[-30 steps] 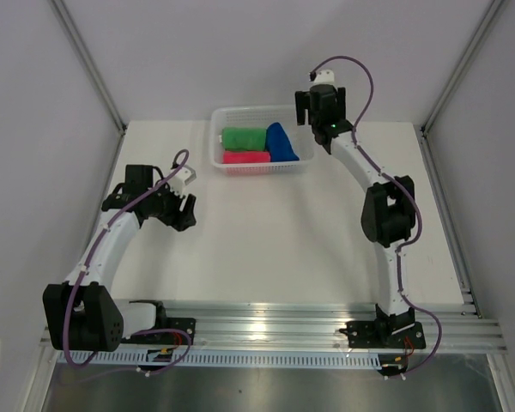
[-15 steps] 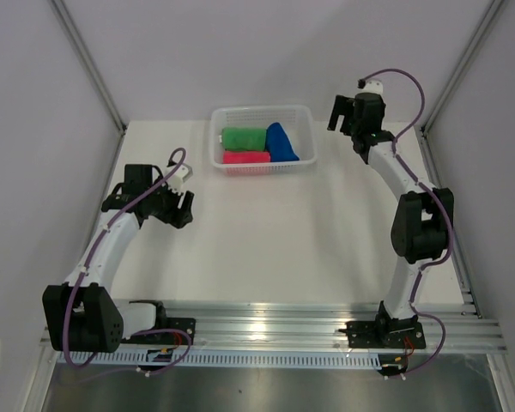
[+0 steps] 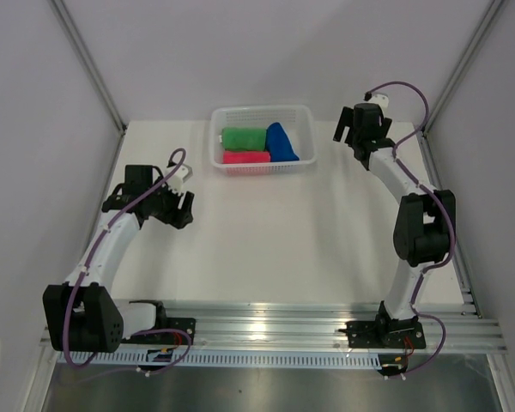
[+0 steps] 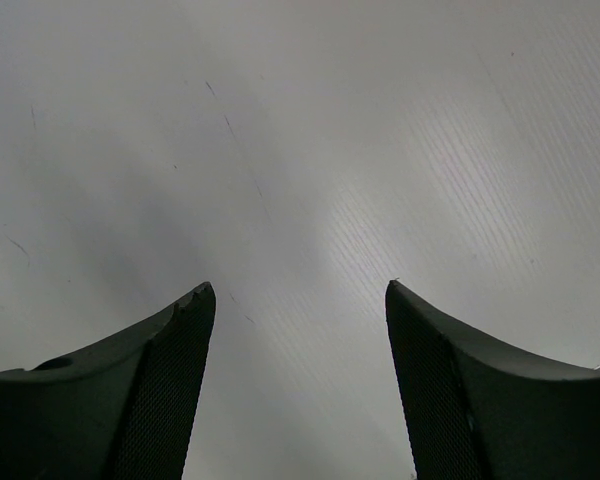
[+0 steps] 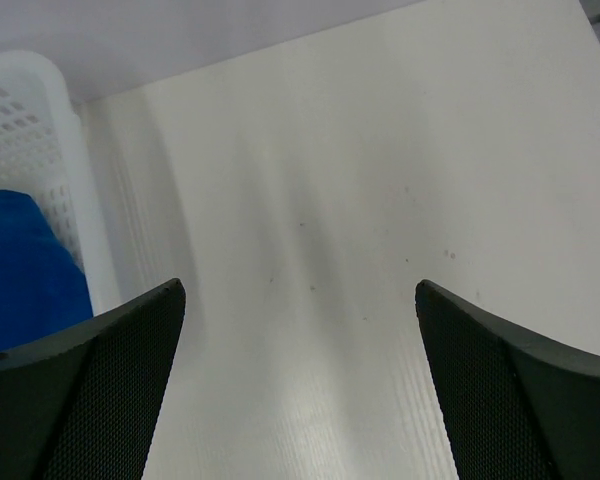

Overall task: Roll the towels
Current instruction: Place the rolled towel into the container

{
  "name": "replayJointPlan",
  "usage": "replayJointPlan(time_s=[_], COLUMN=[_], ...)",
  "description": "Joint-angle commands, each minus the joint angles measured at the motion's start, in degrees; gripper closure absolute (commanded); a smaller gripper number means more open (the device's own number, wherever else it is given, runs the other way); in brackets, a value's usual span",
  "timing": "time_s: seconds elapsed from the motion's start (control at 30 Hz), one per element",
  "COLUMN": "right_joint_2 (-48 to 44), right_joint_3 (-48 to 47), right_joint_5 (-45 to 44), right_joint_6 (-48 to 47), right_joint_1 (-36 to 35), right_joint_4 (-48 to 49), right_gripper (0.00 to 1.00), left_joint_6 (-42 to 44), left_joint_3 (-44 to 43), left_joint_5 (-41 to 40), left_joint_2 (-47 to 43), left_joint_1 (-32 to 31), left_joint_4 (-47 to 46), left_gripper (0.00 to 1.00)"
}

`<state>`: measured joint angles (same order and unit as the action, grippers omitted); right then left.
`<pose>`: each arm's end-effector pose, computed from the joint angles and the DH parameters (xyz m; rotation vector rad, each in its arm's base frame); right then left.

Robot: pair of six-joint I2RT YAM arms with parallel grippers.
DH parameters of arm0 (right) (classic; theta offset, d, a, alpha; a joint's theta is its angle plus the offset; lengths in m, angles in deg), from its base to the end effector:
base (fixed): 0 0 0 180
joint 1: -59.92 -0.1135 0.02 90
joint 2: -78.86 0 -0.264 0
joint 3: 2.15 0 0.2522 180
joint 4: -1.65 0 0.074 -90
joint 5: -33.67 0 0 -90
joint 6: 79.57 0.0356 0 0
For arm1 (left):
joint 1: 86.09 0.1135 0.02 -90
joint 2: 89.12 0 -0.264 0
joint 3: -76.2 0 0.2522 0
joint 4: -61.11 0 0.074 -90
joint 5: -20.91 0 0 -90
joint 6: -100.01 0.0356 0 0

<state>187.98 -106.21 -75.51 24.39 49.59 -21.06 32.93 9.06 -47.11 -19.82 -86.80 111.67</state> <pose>0.4477 0.0697 0.2905 0.2695 2.0093 -0.0770 0.2433 -0.0163 0.2658 0.6501 2.3343 -0.3037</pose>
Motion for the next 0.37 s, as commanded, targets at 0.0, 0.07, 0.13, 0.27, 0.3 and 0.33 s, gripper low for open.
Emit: replayJointPlan(time_s=[0.0,0.07,0.13,0.27,0.3,0.33], right_joint_2=[-4.6,-5.8,-6.7,-6.8,-6.8,-6.9], right_joint_3=[1.4,3.6,5.2,7.1,7.3,7.7], right_joint_5=[-1.2,-0.9,-0.7,-0.3,-0.2,-0.2], right_joint_6=[0.5,-0.2,-0.3,0.8,1.1,1.0], right_joint_1=[0.7,0.7,0.9,0.7,0.8,0.9], right_joint_4=[0.9,1.7,2.9,3.1,3.2,3.6], right_gripper=[0.01,0.0,0.01,0.01,0.01,0.01], left_joint_6=[-0.9,-1.0,-0.9,-0.9,-0.9,-0.9], left_joint_3=[0.3,0.6,0.7,0.8,0.8,0.8], left_joint_5=[-0.4,-0.2,-0.2,-0.3,-0.2,-0.2], left_joint_2=[-1.8,-1.7,-1.8,-1.6,-1.7,-1.7], left_joint_1=[0.5,0.5,0.5,0.5,0.5,0.5], left_joint_4=[-1.1,-1.2,-1.2,-1.3,-1.3,-1.3], left_gripper=[0.28,0.28,0.28,0.28,0.28,0.28])
